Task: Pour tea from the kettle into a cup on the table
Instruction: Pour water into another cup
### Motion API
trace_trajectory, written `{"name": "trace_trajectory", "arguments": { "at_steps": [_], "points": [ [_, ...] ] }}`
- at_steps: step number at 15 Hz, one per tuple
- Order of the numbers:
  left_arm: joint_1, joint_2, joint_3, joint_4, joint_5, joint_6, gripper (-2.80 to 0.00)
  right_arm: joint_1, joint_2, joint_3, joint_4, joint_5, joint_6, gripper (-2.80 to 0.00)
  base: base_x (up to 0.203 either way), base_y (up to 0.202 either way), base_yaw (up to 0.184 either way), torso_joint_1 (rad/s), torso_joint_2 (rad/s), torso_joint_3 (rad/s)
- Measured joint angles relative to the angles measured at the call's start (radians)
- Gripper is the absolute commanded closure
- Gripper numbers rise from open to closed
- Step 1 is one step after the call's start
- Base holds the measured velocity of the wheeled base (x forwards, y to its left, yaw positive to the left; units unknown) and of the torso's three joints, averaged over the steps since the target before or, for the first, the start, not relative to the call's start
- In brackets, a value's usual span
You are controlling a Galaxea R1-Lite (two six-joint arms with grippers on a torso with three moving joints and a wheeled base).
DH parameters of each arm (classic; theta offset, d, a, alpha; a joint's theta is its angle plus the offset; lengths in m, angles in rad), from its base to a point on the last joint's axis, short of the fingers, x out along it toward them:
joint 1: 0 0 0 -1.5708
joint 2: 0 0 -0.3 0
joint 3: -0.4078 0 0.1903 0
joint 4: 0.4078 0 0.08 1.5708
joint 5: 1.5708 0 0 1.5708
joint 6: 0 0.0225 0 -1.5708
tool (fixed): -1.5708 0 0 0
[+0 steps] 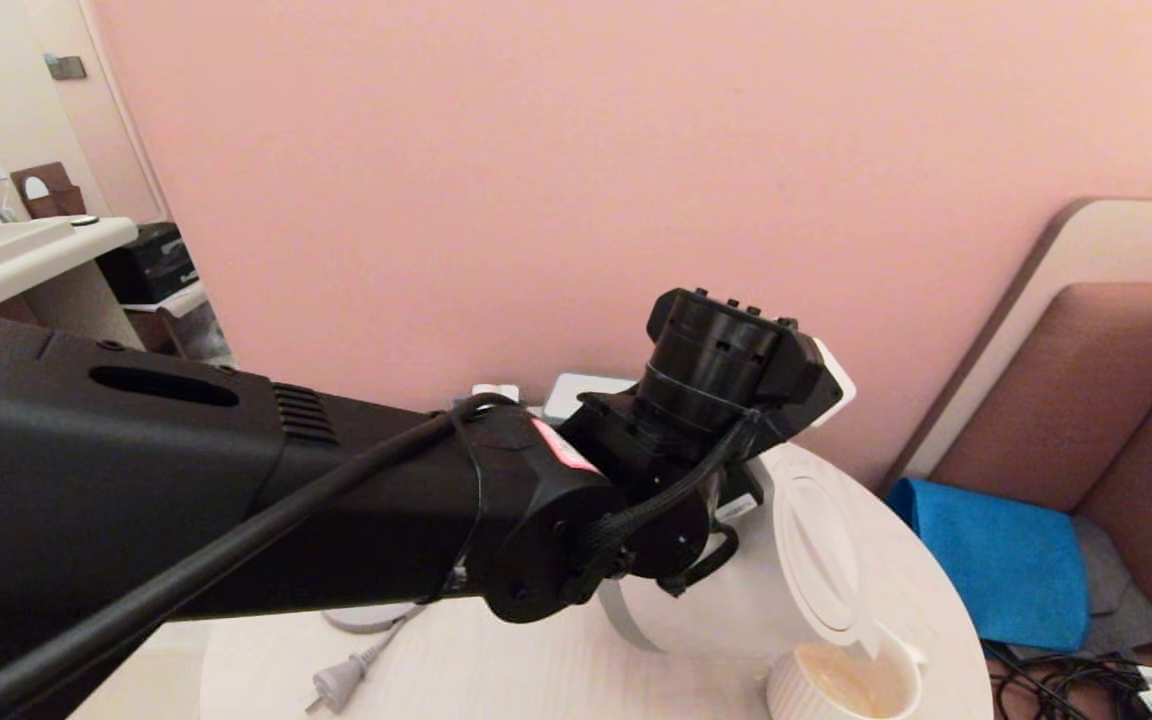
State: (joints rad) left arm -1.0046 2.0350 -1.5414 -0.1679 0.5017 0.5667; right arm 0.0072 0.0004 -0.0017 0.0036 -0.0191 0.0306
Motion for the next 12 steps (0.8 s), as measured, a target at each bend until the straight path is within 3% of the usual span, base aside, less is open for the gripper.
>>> {"name": "trace_trajectory", "arguments": {
  "at_steps": [12],
  "points": [
    [0.026, -0.038, 0.076, -0.002, 0.000, -0.170, 0.00, 0.000, 0.000, 0.000, 0.000, 0.000, 0.000, 0.00, 0.000, 0.000, 0.000, 0.000, 0.00, 0.000]
  ]
}}
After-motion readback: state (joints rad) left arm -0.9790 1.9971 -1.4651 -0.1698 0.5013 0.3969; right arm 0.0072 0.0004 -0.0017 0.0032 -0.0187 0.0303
